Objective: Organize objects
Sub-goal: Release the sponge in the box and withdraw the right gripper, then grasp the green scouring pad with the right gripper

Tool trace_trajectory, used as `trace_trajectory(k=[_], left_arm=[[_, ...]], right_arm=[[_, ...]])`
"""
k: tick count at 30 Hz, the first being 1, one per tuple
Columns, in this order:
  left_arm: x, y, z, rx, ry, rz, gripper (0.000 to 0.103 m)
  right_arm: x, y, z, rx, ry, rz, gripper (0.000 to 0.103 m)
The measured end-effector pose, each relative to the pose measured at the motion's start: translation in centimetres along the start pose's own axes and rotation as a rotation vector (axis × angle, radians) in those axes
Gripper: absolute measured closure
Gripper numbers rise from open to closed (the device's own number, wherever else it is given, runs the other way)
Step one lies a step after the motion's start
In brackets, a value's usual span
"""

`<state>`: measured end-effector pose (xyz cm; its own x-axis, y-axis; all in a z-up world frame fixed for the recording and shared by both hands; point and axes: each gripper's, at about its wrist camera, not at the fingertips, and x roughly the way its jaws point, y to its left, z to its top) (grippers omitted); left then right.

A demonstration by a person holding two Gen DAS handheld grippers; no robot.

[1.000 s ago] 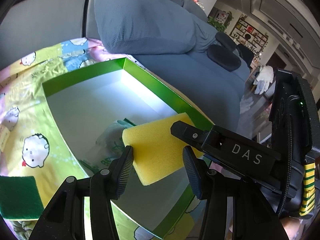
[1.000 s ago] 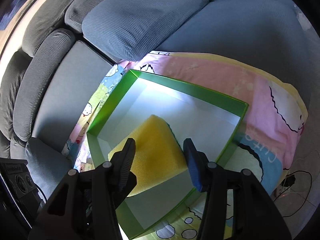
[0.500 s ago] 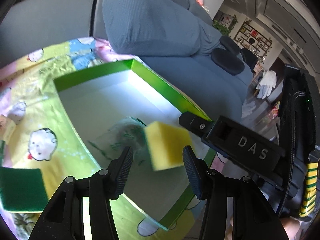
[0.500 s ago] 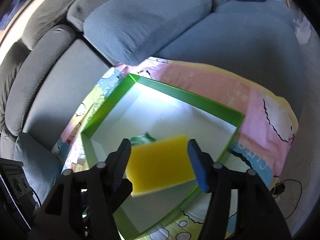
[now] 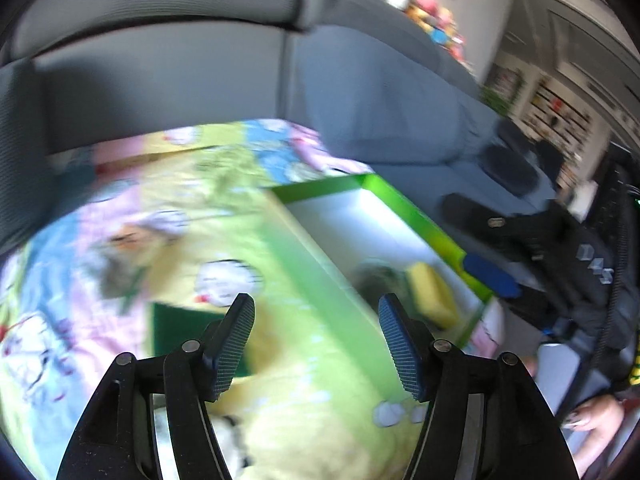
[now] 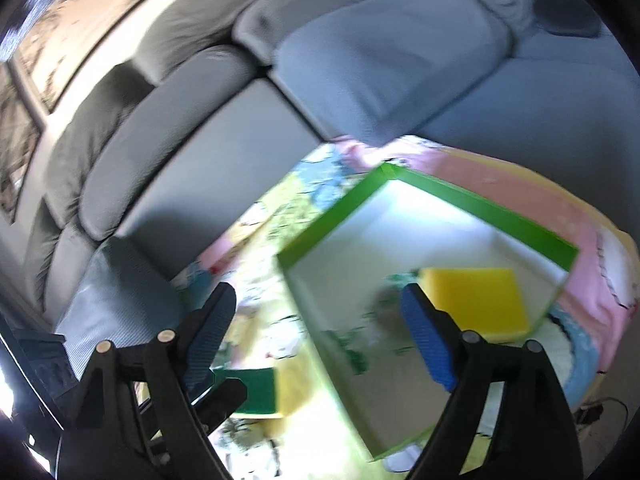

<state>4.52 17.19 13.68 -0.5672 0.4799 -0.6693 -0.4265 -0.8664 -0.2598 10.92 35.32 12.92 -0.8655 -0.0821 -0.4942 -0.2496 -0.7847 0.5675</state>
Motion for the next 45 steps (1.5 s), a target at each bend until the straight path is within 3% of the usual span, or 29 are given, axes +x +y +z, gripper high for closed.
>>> trace_trajectory(k=[2, 5, 9, 13, 20, 26, 35, 39, 42, 45], left_arm=[[-1.1, 2.0, -0.5, -0.042, -0.024, 0.049, 0.036], [-2.4, 5.1, -1.3, -0.117, -0.064, 0.1, 0.022], [-2.8, 8.5, -2.0, -0.187, -0.084, 0.148, 0.022], [-2.1, 11.0, -2.9, -0.261, -0.066, 0.118, 0.022], [-0.9, 12.1, -3.6, -0.293, -0.033, 0.103, 0.022], [0.7, 11.9, -3.9, -0.284, 0.012, 0.109, 0.023], [2.3, 11.5, -4.2, -0.266, 0.066, 0.075, 0.051], [2.8, 11.3, -4.2, -0.265, 0.079, 0.06, 0.067], [2.9, 11.0, -4.2, -0.257, 0.083, 0.066, 0.068], [2.3, 10.7, -4.2, -0.248, 0.063, 0.064, 0.068]], right_arm=[[0.4, 1.2, -0.4, -0.013, 0.018, 0.06, 0.014], [1.4, 3.1, -1.0, -0.049, 0.065, 0.128, 0.008], [3.2, 5.5, -2.4, -0.092, 0.147, 0.189, 0.008], [5.4, 6.9, -3.9, -0.088, 0.252, 0.248, 0.008], [10.8, 7.3, -6.9, -0.028, 0.451, 0.192, 0.008], [13.6, 6.5, -8.6, 0.013, 0.532, 0.12, 0.01], [15.4, 4.4, -9.1, 0.077, 0.589, 0.086, 0.013], [16.2, 4.7, -9.4, 0.064, 0.62, 0.116, 0.025], [16.6, 4.9, -9.5, 0.067, 0.634, 0.136, 0.034], [16.2, 5.1, -9.3, 0.053, 0.627, 0.141, 0.037]])
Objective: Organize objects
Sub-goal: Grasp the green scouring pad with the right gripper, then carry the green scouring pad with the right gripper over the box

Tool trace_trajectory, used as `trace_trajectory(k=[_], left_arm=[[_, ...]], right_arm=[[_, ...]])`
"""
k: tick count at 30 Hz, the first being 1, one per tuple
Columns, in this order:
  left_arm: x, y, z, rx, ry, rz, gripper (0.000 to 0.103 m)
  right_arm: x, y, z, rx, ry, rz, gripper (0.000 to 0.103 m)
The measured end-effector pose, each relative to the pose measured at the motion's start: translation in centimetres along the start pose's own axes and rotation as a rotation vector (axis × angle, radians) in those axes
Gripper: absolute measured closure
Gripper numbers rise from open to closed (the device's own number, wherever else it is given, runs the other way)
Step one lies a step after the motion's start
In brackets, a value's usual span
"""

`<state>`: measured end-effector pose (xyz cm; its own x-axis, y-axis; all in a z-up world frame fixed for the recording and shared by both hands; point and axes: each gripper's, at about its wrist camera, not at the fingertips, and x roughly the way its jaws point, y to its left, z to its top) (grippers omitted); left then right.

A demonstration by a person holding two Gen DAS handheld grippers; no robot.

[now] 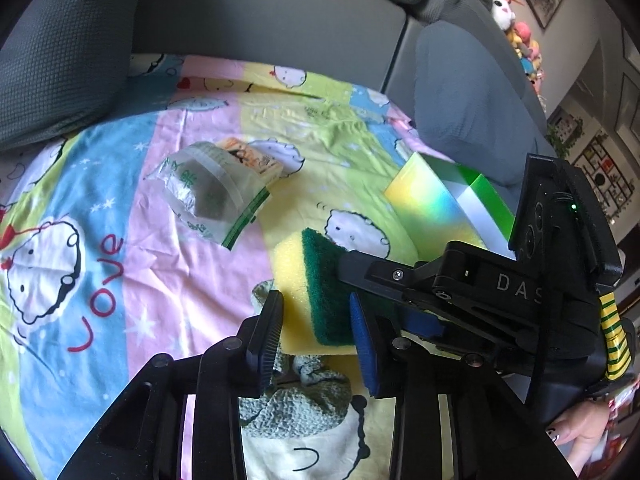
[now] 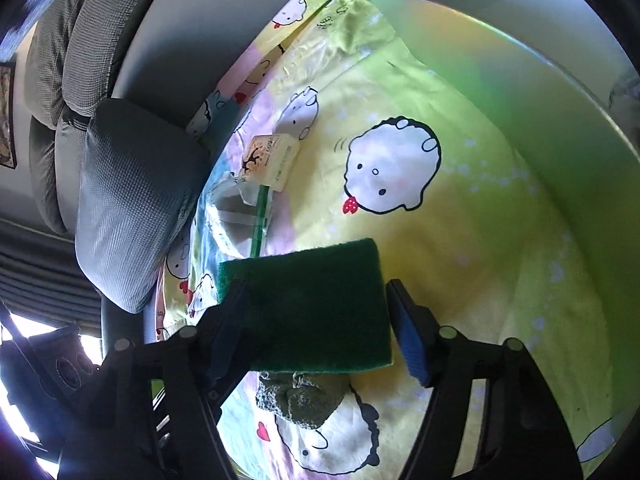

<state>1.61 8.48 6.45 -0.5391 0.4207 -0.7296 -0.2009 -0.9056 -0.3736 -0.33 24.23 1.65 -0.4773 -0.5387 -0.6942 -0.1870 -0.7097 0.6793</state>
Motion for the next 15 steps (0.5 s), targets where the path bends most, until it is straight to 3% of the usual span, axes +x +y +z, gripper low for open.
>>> trace_trajectory(k=[9, 15], left_arm=[[-4.1, -0.6, 0.2, 0.028, -0.134, -0.028, 0.068], [-5.8, -0.4, 0.3, 0.033, -0.179, -0.027, 0.068]], right_arm=[[-2.9, 3.2, -1.1, -0.089, -0.106, 0.04, 0.037], [-3.8, 5.1, -1.7, -0.127, -0.151, 0.065, 0.037]])
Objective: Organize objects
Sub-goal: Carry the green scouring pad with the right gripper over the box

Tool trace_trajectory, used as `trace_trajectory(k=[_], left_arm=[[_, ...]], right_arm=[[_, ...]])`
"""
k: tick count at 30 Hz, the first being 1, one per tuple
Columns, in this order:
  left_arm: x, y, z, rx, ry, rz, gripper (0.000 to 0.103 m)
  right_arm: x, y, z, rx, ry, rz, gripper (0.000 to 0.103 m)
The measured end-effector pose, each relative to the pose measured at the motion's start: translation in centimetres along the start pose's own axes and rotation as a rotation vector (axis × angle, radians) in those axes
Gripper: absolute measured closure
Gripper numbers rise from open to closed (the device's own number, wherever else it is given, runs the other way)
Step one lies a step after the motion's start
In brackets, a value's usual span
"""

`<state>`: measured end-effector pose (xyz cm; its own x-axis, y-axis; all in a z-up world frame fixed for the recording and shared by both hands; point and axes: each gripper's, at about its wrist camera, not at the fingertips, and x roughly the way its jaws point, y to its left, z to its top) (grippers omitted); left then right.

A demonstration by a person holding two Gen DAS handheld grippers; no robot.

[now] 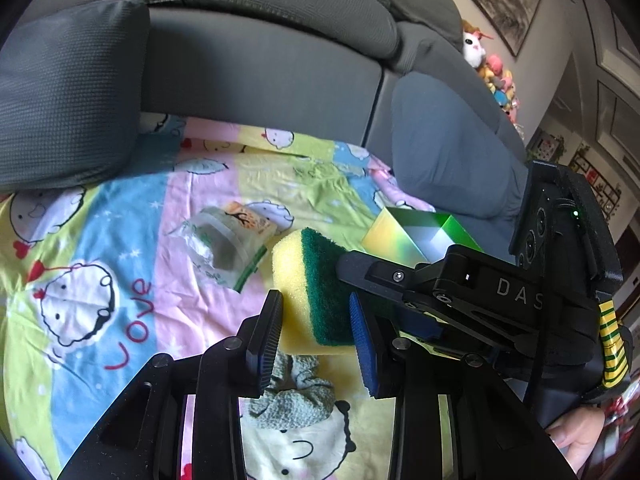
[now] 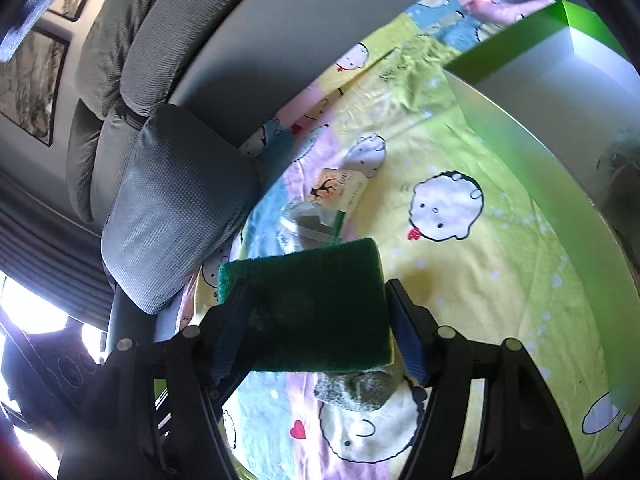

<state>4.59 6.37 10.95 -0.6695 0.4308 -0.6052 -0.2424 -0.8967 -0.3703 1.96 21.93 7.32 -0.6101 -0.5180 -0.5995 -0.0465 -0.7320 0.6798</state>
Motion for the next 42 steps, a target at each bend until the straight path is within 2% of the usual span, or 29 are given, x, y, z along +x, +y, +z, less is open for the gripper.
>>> trace_trajectory(k=[12, 42], left_arm=[[-1.8, -0.3, 0.3, 0.001, -0.054, -0.027, 0.068], [-3.1, -3.5, 0.4, 0.069, -0.109, -0.077, 0.068]], right_arm=[[-1.5, 2.3, -0.4, -0.079, -0.061, -0.005, 0.037], [-5.9, 2.5, -0.5, -0.116, -0.175, -0.02, 0.037]])
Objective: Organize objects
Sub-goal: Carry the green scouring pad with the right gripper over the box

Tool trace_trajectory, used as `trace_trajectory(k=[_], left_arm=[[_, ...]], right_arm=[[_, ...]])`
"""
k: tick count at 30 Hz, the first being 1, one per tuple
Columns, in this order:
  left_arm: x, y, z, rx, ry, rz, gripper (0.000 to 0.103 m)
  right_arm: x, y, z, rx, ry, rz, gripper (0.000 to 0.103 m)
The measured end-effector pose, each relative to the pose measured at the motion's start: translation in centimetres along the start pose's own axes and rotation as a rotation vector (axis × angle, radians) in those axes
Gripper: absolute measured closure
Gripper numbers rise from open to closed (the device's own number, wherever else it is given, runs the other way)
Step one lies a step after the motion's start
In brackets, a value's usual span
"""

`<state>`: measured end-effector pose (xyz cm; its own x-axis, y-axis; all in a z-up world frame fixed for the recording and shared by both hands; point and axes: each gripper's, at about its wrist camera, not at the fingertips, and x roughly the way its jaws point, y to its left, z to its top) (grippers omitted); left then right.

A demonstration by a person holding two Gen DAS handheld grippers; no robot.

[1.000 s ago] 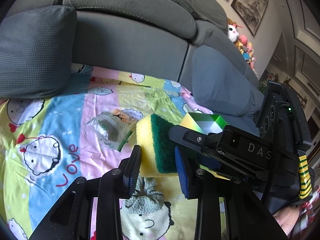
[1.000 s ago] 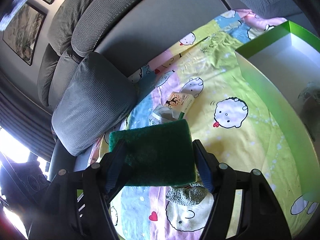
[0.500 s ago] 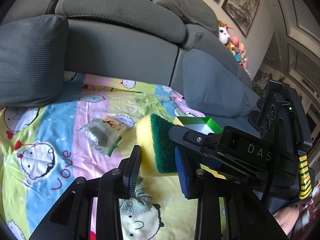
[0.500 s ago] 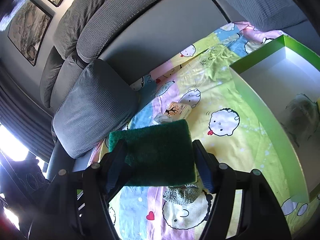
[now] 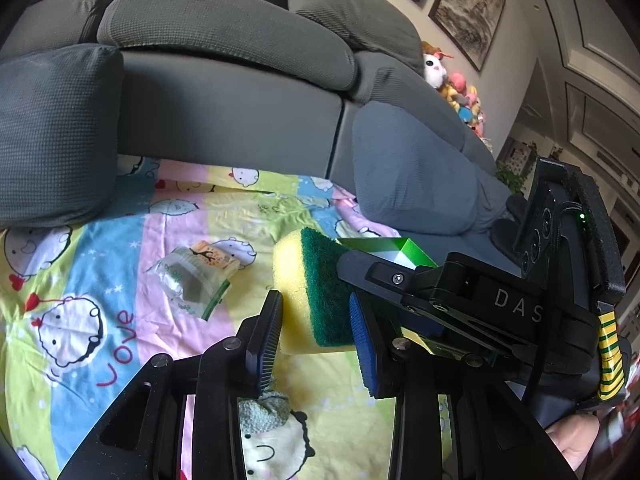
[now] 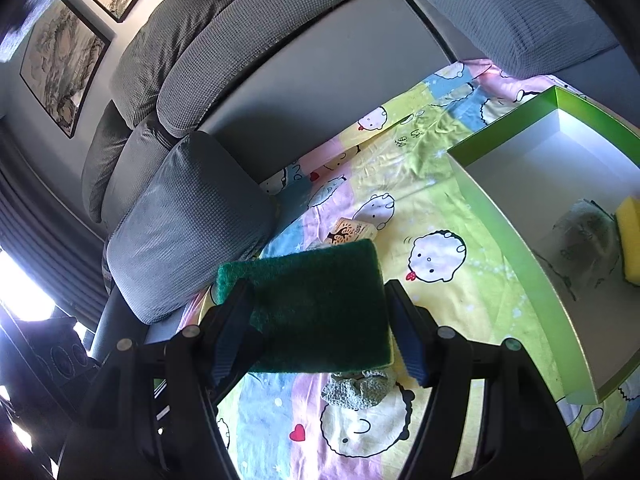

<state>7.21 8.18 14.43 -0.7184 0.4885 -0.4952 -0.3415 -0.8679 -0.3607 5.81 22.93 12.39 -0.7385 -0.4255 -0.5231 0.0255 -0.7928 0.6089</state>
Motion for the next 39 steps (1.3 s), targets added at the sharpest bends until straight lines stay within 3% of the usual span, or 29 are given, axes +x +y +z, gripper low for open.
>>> trace_trajectory(k=[18, 39], left_arm=[[1.0, -3.3, 0.4, 0.066, -0.001, -0.033, 0.068], [8.1, -10.6, 1.0, 0.238, 0.143, -0.117, 0.068]], right_arm=[[-2.7, -1.7, 0.7, 0.019, -0.068, -0.009, 0.036], [-6.1, -9.9, 2.9, 0.218, -0.183, -0.077, 0.036]])
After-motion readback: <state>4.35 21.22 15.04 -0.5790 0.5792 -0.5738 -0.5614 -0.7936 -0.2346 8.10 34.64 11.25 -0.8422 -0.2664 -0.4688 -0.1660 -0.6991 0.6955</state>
